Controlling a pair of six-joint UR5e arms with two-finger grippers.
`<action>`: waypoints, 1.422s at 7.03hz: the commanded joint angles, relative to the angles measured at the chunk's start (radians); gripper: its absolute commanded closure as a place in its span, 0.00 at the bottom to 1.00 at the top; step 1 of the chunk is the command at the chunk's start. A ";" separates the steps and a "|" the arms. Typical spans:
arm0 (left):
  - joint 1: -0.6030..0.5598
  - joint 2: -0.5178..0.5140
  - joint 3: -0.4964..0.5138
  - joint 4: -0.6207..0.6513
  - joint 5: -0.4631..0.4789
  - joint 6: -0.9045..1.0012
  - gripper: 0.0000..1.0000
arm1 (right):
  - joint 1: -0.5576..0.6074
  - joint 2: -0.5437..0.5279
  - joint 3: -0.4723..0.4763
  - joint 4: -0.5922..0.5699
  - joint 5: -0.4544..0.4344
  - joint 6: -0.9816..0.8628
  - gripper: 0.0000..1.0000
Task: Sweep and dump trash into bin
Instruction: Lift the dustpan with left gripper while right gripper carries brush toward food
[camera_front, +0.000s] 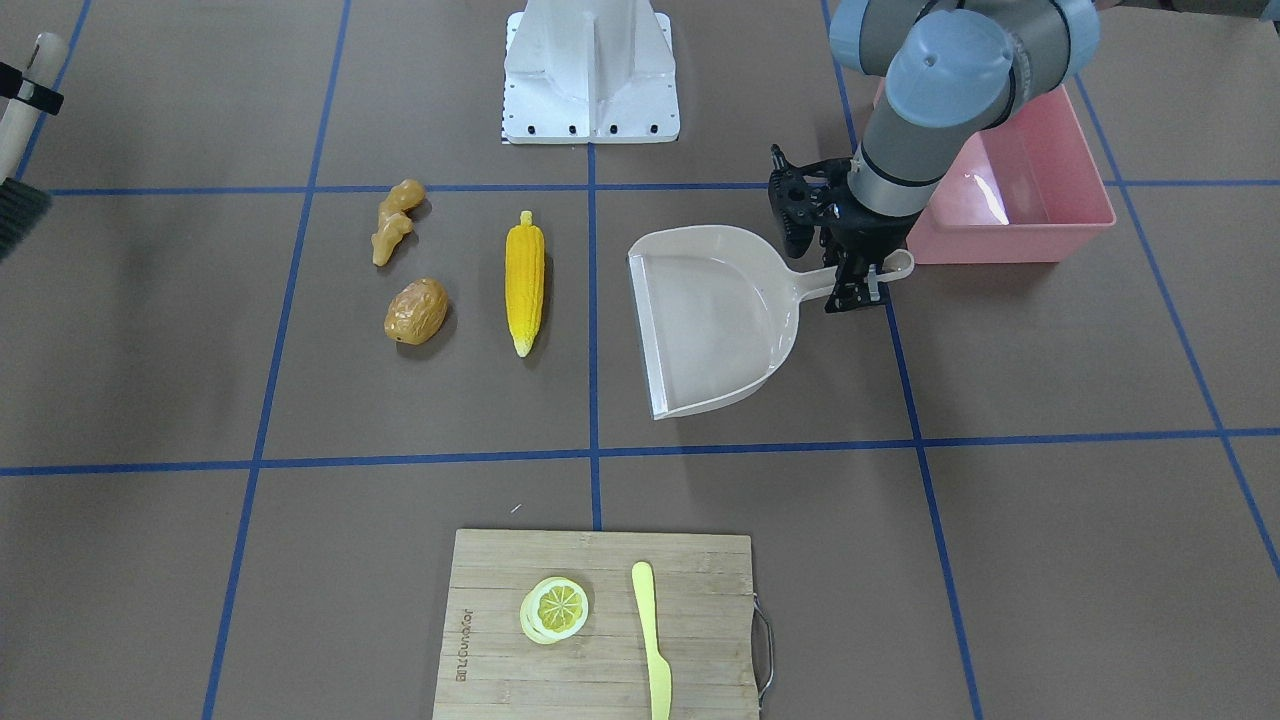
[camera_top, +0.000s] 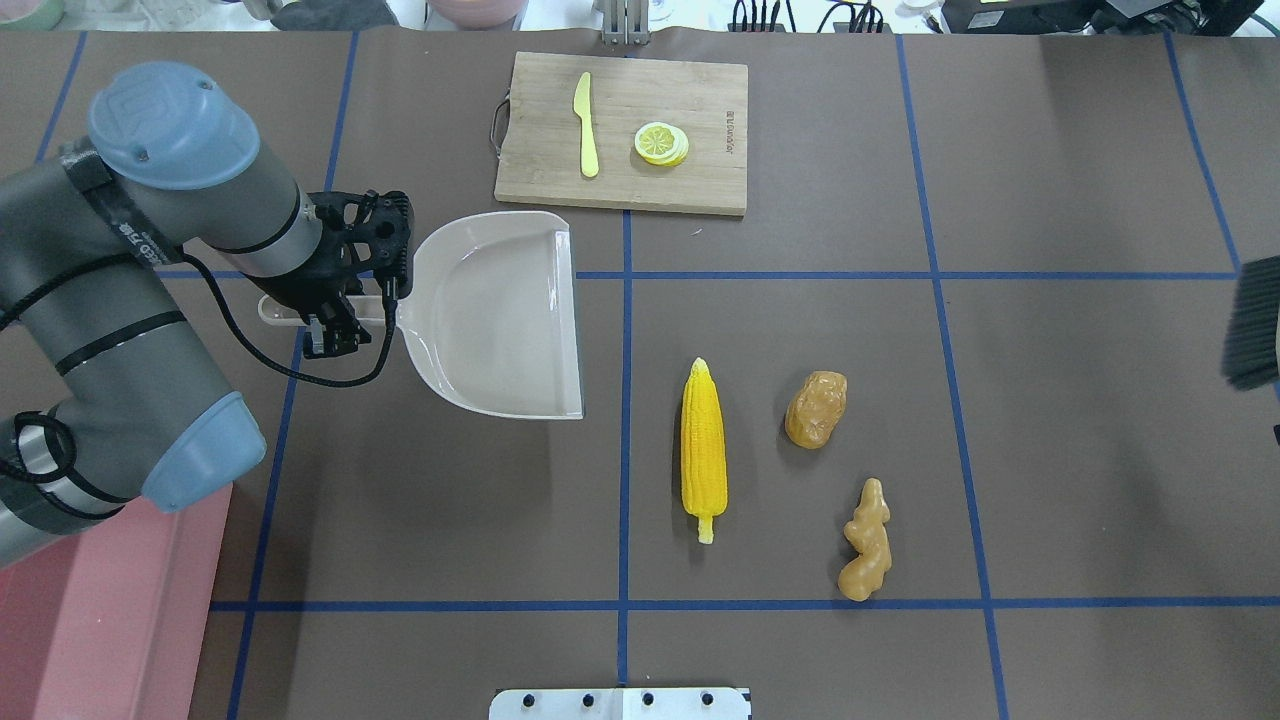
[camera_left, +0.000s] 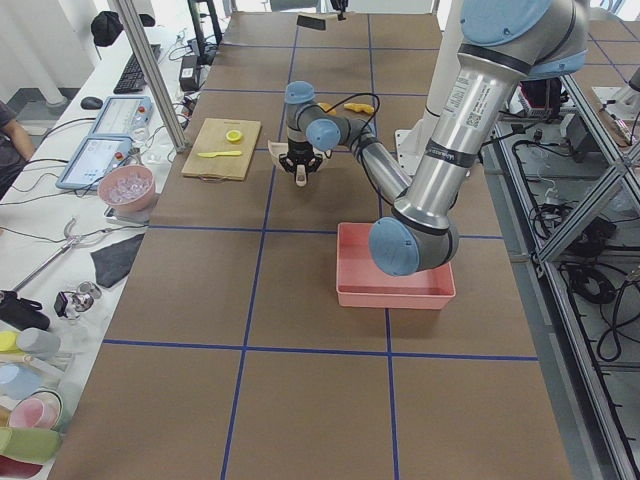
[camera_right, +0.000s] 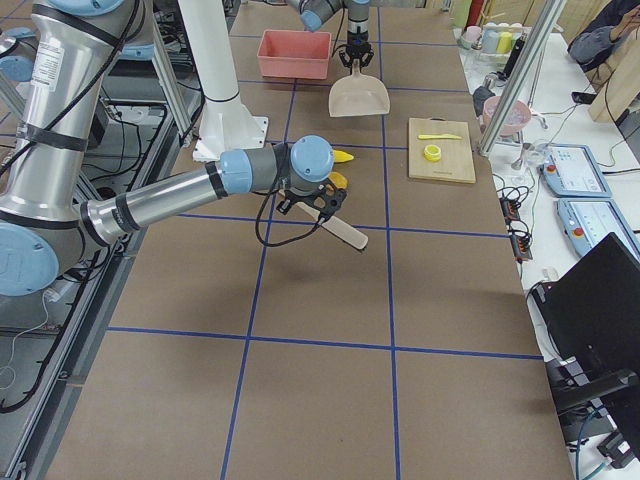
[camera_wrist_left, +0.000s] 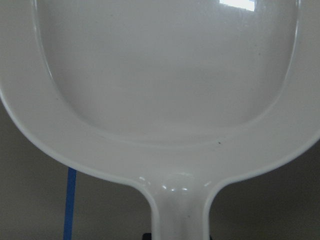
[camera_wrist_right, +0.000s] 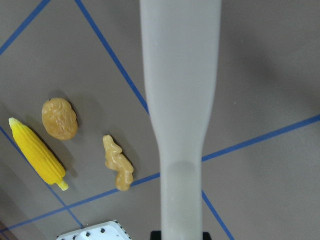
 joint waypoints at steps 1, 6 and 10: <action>0.075 -0.038 0.006 0.037 -0.001 0.001 1.00 | -0.029 -0.069 0.086 0.005 0.022 0.004 1.00; 0.190 -0.093 0.093 0.053 0.072 -0.006 1.00 | -0.360 0.017 -0.024 0.253 -0.064 0.004 1.00; 0.221 -0.133 0.145 0.053 0.066 -0.008 1.00 | -0.566 0.238 -0.244 0.629 -0.188 0.515 1.00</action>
